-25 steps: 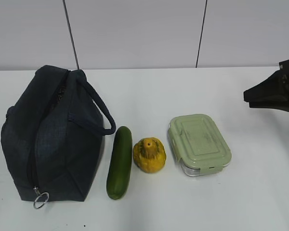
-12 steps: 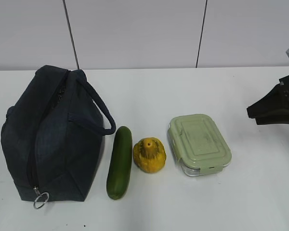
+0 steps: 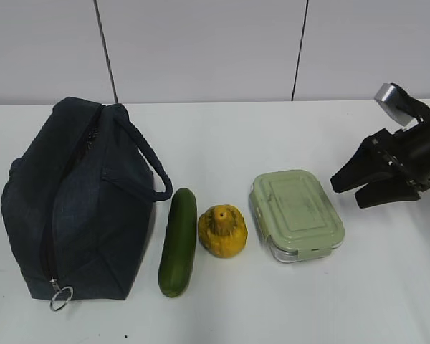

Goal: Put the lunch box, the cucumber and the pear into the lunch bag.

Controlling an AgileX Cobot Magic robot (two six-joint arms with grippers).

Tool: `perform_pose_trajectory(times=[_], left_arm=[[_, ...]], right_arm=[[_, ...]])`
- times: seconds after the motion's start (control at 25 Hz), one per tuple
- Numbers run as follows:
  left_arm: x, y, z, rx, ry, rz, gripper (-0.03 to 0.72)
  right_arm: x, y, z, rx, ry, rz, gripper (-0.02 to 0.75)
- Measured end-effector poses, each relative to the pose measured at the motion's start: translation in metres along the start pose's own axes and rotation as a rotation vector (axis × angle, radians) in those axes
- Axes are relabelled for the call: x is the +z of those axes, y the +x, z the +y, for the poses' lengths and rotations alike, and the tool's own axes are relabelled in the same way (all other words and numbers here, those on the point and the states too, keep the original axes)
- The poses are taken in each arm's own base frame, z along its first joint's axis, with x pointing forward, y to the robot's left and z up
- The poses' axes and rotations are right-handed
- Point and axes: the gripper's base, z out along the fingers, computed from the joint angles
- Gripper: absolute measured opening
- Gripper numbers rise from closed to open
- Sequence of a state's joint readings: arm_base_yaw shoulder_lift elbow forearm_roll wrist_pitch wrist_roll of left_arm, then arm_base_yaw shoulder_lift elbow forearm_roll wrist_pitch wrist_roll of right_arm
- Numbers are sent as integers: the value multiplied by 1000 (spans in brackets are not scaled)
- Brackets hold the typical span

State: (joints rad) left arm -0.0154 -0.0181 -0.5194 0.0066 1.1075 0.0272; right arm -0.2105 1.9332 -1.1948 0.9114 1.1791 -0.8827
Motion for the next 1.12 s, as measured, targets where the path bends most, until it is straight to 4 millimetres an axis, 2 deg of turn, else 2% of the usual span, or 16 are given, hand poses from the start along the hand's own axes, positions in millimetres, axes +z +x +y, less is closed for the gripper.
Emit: perform_pose_trajectory(times=[0.16,0.4,0.52,0.84,1.12], left_arm=[[0,0,0,0,0,0,238],[0,0,0,0,-1,0,238],[0,0,0,0,-1,0,238],[0,0,0,0,-1,0,238],[0,0,0,0,-1,0,238]], right_arm=[[9,-16,-15,41,9,15,599],[19,-27,-30,61,-1,15,596],[23,-27,-31,55,5,34,596],[40,-29,-16,-38,-10,78,596],[52,-25,-26,-16,-22,107,595]])
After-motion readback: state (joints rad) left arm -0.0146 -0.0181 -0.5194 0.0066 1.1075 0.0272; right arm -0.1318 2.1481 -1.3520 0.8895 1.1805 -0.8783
